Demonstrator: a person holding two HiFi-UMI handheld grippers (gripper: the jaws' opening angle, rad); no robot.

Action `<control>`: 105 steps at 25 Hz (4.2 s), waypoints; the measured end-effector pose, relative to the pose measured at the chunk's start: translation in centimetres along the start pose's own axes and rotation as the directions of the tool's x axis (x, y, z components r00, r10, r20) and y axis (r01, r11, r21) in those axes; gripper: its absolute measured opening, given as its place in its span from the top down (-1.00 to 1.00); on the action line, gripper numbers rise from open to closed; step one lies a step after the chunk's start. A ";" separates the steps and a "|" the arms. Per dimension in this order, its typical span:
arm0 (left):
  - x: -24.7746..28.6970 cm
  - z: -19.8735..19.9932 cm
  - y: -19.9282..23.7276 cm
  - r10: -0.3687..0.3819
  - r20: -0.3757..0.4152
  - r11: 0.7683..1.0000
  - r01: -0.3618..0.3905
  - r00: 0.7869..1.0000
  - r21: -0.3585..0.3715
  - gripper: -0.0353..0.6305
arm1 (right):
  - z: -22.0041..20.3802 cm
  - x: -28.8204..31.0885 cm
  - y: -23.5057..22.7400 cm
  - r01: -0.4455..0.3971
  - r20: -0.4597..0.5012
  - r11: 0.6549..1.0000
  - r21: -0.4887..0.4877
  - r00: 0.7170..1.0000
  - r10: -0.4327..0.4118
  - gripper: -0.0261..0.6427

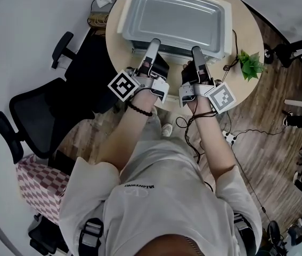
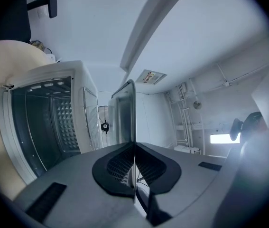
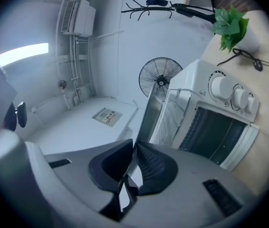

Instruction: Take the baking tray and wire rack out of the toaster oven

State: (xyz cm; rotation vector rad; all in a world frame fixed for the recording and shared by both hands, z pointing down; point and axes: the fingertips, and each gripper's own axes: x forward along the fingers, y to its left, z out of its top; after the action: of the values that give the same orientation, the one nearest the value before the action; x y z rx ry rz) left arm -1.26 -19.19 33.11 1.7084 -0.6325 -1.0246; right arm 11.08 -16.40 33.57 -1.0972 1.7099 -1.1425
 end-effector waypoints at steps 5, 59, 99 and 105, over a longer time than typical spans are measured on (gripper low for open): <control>1.8 0.7 1.4 0.012 -0.002 1.000 -0.012 1.000 -0.014 0.87 | 0.7 1.8 -1.2 0.027 0.012 1.000 0.012 1.000 -0.027 0.83; -5.8 -2.0 -0.9 0.349 -0.201 0.435 0.032 0.915 0.900 0.88 | 1.5 -9.9 -2.0 0.192 0.026 0.753 -0.629 0.974 -0.226 0.81; -20.7 0.7 -14.3 0.154 -0.154 0.260 0.111 0.976 0.959 0.88 | -2.6 -23.6 8.8 0.167 0.092 0.356 -0.919 0.971 -0.219 0.92; -20.9 1.9 -14.2 0.162 -0.150 0.269 0.103 0.975 0.958 0.88 | -2.4 -24.0 9.0 0.189 0.107 0.366 -0.911 0.967 -0.232 0.93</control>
State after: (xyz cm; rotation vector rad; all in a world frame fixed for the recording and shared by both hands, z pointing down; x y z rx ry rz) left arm -14.24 1.63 26.69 2.8261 -1.3183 -0.2798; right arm 14.32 8.74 29.10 -2.0209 2.3499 -0.1902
